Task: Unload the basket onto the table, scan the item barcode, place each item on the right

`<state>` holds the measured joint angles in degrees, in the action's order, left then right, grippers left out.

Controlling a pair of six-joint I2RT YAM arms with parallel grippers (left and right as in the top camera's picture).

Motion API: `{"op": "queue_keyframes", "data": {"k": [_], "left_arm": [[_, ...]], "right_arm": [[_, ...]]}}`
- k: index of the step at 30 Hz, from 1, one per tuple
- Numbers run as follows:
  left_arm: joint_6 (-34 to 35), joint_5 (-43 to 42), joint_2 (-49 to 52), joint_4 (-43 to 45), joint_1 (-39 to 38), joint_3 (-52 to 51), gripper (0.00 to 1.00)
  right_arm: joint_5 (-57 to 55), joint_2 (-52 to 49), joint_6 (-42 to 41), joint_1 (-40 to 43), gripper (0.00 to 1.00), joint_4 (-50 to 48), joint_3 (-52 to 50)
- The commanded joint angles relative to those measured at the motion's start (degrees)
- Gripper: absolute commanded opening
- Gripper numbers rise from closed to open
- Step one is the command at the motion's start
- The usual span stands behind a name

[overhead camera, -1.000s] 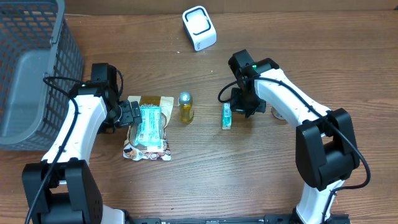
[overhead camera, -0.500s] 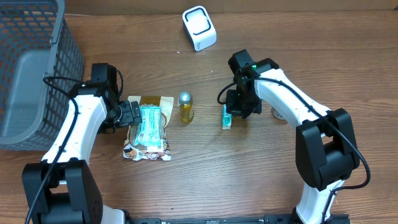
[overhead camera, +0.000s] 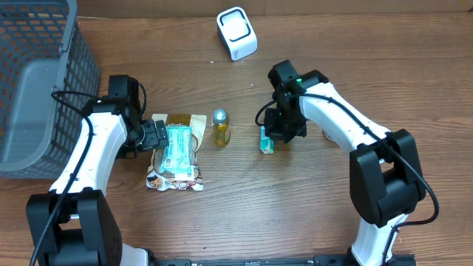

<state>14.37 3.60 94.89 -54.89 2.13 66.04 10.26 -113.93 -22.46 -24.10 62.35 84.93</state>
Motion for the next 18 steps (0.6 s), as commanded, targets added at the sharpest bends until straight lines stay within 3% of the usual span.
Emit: {"op": "queue_keyframes", "data": {"k": [1, 14, 18], "left_arm": [[-0.66, -0.46, 0.24, -0.09, -0.17, 0.87, 0.99], [-0.66, -0.46, 0.24, -0.11, -0.17, 0.87, 0.99], [-0.66, -0.46, 0.24, -0.11, -0.17, 0.87, 1.00]], "right_arm": [[0.98, 1.84, 0.50, -1.22, 0.04, -0.33, 0.48], [1.03, 1.84, 0.48, -1.36, 0.15, -1.44, 0.48], [1.03, 1.79, 0.48, -1.36, 0.23, -2.16, 0.48]]}}
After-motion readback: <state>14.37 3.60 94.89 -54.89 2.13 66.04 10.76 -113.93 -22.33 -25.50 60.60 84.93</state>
